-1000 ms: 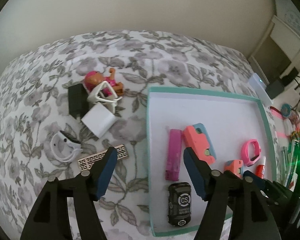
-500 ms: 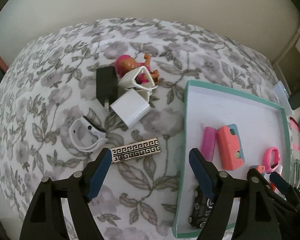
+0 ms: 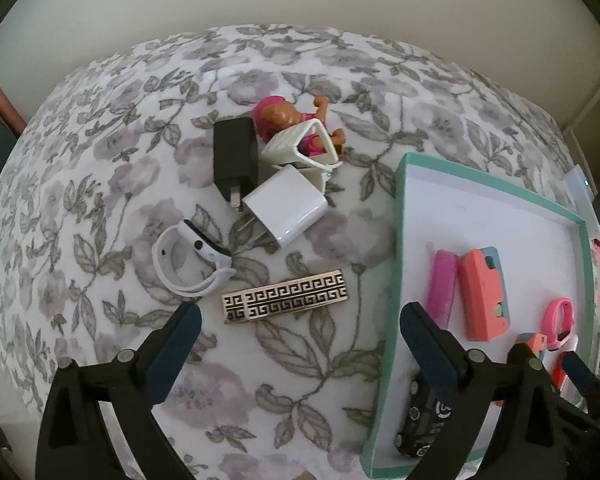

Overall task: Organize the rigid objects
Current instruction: 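Move both tools back from the tray toward the white watch and gold bar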

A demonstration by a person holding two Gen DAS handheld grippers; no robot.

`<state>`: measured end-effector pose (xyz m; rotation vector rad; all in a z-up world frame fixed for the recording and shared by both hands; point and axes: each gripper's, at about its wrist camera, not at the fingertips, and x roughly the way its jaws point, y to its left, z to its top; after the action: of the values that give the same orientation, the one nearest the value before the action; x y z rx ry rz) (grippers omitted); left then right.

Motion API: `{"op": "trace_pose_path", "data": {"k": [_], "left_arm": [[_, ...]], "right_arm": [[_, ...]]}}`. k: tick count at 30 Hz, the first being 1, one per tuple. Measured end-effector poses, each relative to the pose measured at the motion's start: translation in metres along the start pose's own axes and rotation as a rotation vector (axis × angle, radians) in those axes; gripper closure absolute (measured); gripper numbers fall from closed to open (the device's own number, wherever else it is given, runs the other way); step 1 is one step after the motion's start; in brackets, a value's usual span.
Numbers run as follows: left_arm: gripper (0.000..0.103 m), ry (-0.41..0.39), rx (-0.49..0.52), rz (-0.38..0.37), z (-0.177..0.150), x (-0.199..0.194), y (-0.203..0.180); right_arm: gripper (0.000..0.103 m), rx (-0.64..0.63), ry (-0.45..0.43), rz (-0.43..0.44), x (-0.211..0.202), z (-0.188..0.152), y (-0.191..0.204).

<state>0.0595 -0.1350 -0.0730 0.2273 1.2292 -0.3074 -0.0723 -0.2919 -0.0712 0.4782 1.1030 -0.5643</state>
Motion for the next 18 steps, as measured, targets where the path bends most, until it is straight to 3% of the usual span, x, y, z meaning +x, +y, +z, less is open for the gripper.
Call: {"op": "trace_pose_path", "data": {"k": [10, 18], "left_arm": [[0.003, -0.009, -0.022, -0.012, 0.002, -0.002, 0.006], [0.003, -0.114, -0.055, -0.008, 0.007, -0.02, 0.019]], "right_arm": [[0.0, -0.004, -0.018, -0.009, -0.002, 0.0, 0.001], [0.0, 0.03, -0.063, 0.011, -0.014, 0.004, 0.001]]}}
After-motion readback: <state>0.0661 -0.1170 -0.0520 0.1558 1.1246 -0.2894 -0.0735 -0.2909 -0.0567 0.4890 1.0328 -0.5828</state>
